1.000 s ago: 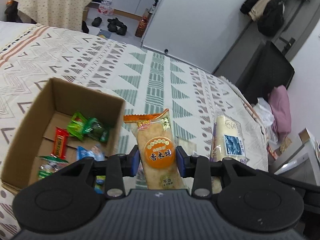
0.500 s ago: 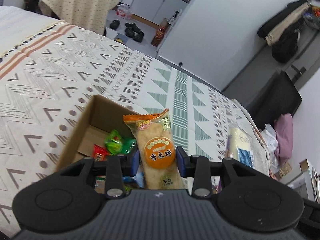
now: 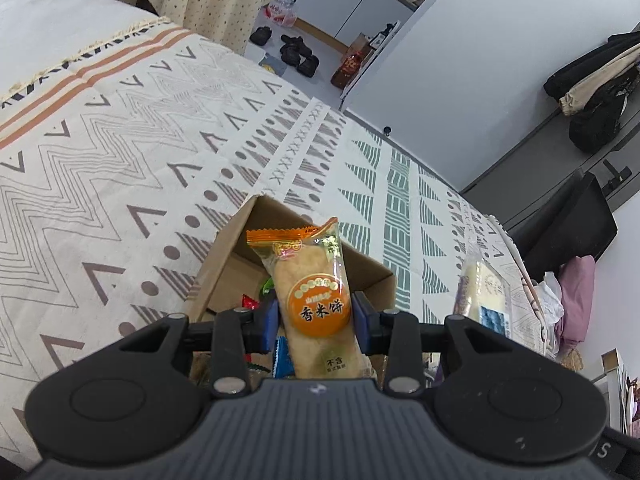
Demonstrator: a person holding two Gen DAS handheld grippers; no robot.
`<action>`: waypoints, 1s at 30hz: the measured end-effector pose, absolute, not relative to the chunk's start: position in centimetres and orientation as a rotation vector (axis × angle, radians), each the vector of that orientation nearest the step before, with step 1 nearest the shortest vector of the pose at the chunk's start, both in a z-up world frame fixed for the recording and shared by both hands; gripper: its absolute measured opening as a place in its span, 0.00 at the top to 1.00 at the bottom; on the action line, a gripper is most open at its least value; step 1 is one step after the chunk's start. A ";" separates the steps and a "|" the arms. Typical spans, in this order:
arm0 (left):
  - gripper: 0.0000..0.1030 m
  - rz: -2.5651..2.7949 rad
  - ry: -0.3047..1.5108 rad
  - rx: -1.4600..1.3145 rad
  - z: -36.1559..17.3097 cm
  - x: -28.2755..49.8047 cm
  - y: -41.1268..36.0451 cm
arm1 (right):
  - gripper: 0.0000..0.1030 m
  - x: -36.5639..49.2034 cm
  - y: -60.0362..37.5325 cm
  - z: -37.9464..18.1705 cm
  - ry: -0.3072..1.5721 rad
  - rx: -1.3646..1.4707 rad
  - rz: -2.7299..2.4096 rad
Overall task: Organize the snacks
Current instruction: 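Carry the orange cake and white cake bar into the box and open both tools, then move both open tools back to the remaining snacks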
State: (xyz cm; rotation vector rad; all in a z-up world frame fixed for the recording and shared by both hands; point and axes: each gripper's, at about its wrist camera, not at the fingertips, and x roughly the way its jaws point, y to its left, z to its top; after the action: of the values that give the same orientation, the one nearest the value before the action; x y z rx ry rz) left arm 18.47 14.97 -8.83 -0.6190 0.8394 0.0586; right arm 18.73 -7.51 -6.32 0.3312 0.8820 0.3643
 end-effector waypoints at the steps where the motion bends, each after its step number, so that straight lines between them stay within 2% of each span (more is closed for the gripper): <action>1: 0.64 0.059 0.844 -0.617 -8.9 18.5 15.0 | 0.70 18.7 -7.2 -6.4 0.885 0.332 0.364; 4: 0.64 0.063 0.873 -0.611 -9.2 18.6 15.1 | 0.70 18.7 -6.6 -6.8 0.897 0.333 0.360; 7: 0.60 0.097 0.898 -0.586 -9.4 18.8 15.1 | 0.70 18.8 -6.1 -7.3 0.913 0.335 0.360; 11: 0.41 0.122 0.892 -0.572 -9.2 18.7 15.2 | 0.70 18.9 -5.3 -7.9 0.931 0.338 0.369; 14: 0.37 0.137 0.893 -0.564 -9.2 18.7 15.2 | 0.69 19.1 -4.7 -8.4 0.945 0.341 0.374; 17: 0.31 0.136 0.902 -0.560 -9.5 18.9 15.0 | 0.64 19.2 -4.1 -8.7 0.958 0.345 0.413; 21: 0.27 0.140 0.908 -0.548 -9.7 19.1 14.5 | 0.50 19.1 -4.6 -8.6 0.953 0.348 0.410; 23: 0.21 0.137 0.910 -0.544 -9.8 19.2 14.0 | 0.47 19.1 -5.4 -8.4 0.944 0.347 0.394; 30: 0.18 0.109 0.908 -0.522 -9.6 19.2 11.6 | 0.41 18.7 -9.2 -8.1 0.919 0.342 0.322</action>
State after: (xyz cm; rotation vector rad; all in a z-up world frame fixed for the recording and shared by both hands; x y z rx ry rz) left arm 19.19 11.56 -9.61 -0.5218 0.9084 0.1093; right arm 18.71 -9.22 -8.09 0.3417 0.9190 0.3219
